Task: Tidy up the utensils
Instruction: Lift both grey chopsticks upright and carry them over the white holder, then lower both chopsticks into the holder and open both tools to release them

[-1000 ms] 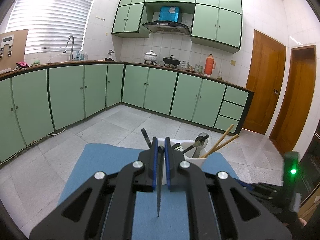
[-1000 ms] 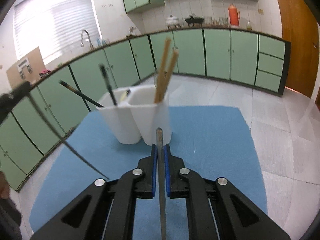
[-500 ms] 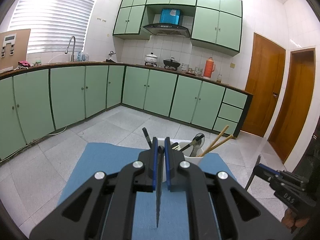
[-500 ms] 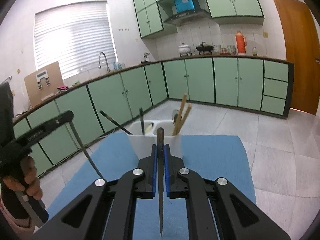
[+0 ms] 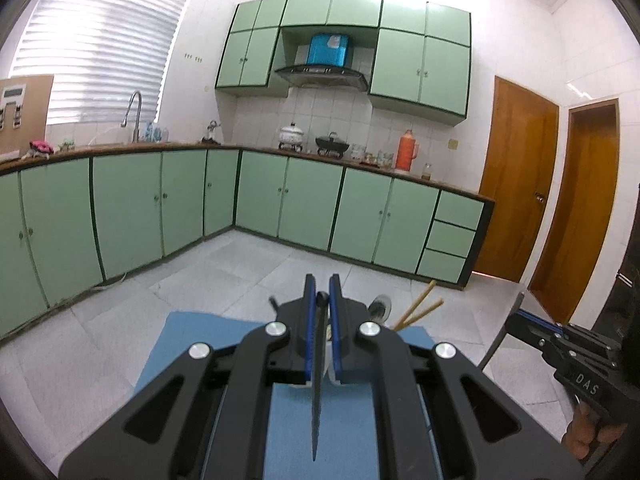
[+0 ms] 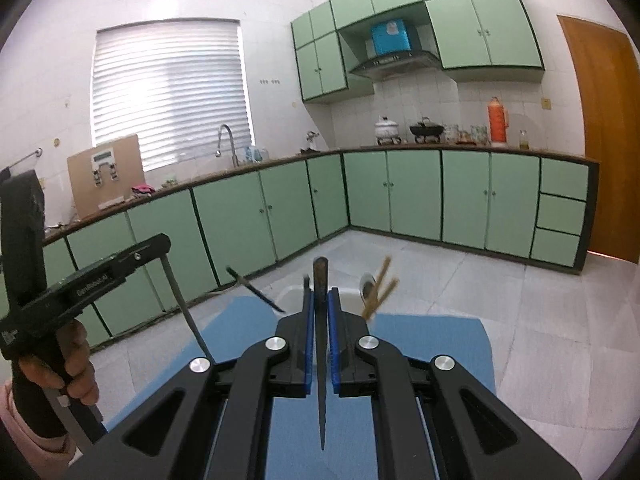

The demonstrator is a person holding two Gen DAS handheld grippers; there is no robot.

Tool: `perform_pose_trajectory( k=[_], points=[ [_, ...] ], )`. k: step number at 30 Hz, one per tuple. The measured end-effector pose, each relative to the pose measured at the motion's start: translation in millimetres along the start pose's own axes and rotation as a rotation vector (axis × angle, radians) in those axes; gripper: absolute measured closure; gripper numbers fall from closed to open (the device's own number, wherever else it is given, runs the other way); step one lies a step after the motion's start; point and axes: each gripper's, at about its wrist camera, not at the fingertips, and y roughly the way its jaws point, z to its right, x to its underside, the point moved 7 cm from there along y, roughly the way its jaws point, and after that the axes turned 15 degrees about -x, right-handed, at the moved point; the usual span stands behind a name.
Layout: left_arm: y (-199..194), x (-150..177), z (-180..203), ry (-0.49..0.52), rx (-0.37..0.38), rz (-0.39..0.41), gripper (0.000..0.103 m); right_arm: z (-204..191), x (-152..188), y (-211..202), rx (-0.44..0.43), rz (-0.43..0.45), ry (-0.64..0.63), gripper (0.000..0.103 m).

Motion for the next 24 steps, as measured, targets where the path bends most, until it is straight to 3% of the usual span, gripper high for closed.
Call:
perform_pose_trajectory(
  k=[14,24],
  points=[
    [1,-74,32,0.001,0.039,0.135,0.097,-10,-78,9,-0.047,0.095,-0.083,0.096],
    [35,-111,56,-0.01,0.042,0.224,0.098,16,-114,44,-0.021,0.145,-0.075,0.096]
  ],
)
